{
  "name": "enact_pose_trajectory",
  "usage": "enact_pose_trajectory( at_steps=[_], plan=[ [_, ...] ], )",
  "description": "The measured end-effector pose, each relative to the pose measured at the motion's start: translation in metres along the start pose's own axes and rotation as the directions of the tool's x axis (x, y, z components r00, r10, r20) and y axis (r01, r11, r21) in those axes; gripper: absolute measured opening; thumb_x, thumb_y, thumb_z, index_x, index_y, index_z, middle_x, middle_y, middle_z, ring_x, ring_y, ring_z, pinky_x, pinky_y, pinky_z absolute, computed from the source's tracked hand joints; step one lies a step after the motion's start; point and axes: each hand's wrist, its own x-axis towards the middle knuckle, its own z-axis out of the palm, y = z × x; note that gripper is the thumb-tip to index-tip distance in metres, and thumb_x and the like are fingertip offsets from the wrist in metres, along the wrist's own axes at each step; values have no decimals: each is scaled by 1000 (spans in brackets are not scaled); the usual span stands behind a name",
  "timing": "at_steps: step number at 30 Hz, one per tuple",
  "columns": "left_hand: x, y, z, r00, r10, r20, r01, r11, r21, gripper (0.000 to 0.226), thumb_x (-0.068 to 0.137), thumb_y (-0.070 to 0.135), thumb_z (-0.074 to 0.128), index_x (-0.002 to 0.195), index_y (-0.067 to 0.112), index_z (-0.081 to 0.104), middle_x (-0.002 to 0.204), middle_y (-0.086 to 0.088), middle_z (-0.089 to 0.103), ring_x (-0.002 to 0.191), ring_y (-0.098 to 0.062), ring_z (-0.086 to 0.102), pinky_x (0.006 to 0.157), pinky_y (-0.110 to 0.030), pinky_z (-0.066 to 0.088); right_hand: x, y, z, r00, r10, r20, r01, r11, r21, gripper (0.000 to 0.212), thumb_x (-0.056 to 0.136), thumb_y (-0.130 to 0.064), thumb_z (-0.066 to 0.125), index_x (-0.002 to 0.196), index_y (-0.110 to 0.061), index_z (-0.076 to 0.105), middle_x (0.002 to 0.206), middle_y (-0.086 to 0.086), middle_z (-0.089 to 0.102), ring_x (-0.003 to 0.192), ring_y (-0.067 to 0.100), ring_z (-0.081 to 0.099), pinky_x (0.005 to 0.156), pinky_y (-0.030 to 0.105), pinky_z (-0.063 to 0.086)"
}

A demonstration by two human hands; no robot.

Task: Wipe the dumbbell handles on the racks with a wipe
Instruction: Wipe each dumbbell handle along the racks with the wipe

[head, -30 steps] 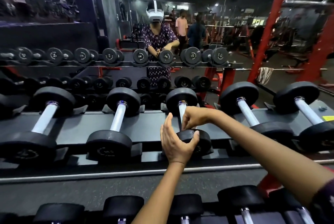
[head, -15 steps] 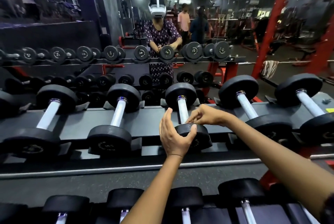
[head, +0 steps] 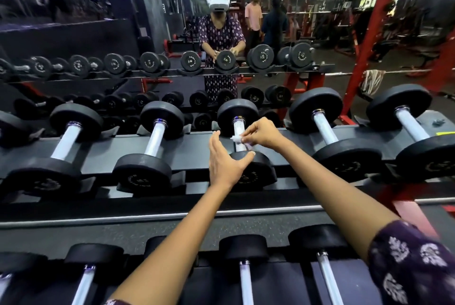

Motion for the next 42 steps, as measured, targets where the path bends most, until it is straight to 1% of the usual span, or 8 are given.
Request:
enact_pose_trajectory(
  at_steps=[5,13,18,25,30,34,38,42],
  plan=[
    [17,17,-1,983,16,185,-64,964,258,122,70,63,73,154,13,0,163,-1,-5,149,-17,5,119,-52,6,-5,0,-3,987,-30,158,48,993,-109,13,74,-1,72,87,0,74,81,13,71,47,-12,52,56,4,41],
    [17,15,-1,986,7,167,-41,979,199,117,72,60,73,154,9,7,162,-3,10,147,-19,15,119,-42,16,16,1,-1,994,-6,-110,1,999,-38,18,71,-4,74,89,-2,74,86,17,72,46,-13,51,60,8,39],
    [16,16,-2,989,21,150,-47,984,171,111,76,58,72,154,11,9,162,-1,9,147,-20,16,118,-41,18,-5,7,0,998,-56,35,60,990,-130,13,74,-14,75,82,-4,75,81,15,72,69,11,57,61,18,39],
    [14,17,-1,994,1,110,-20,986,166,107,77,59,70,154,12,12,162,0,13,147,-19,18,117,-45,19,22,-6,3,988,-10,-153,5,999,-33,20,70,-17,78,80,0,74,78,17,70,54,1,51,54,8,35],
    [13,17,-1,987,-15,159,-5,992,125,115,68,69,65,154,12,13,161,0,14,146,-19,20,118,-43,22,2,-3,3,998,2,-67,-7,998,-69,11,71,-10,77,79,-2,74,68,6,66,51,-5,52,57,10,34],
    [28,-5,-16,978,-46,204,62,995,-74,77,91,45,59,150,8,26,160,-5,18,147,-18,16,118,-33,15,1,-4,-1,1000,-23,-3,23,995,-101,9,71,-7,75,78,-2,75,56,1,61,44,-12,49,52,6,36],
    [55,-66,-34,960,-175,217,45,866,499,65,101,37,46,151,4,22,161,-14,10,149,-25,5,119,-38,5,20,-14,3,995,-21,-100,4,986,-168,12,72,-12,76,80,-3,75,72,9,69,57,0,54,59,7,36],
    [61,-79,-20,929,-174,326,-115,703,702,74,102,52,27,154,6,2,162,-11,-6,149,-24,-10,120,-41,-7,11,-15,6,996,-41,78,63,949,-307,19,71,-24,78,81,-8,76,78,7,71,64,4,58,60,16,40]
  ],
)
